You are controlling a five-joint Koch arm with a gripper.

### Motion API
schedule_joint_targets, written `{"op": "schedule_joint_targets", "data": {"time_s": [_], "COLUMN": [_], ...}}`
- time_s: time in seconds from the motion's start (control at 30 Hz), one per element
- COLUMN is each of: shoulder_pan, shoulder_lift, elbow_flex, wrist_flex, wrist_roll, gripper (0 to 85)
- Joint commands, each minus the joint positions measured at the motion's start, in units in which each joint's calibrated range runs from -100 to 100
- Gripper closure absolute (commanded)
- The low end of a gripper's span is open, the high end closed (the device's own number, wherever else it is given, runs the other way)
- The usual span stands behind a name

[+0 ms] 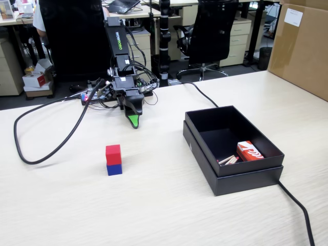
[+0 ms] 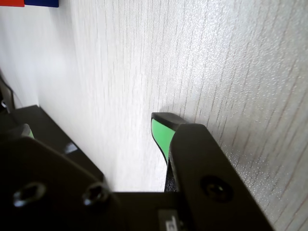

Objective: Put the red cube on top of the blue cube

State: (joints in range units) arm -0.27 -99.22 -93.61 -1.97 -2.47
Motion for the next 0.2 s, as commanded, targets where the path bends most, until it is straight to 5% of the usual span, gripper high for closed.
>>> {"op": "schedule_joint_targets", "data": {"time_s": [0.0,0.17], "shoulder_pan": [0.0,0.0], "shoulder_lift": [0.26,0.26], "elbow_flex": [-1.77,-1.77], "wrist_flex": [-0.75,-0.75], "wrist_roll": [-0.24,-0.24], "gripper": [36.8,36.8]}}
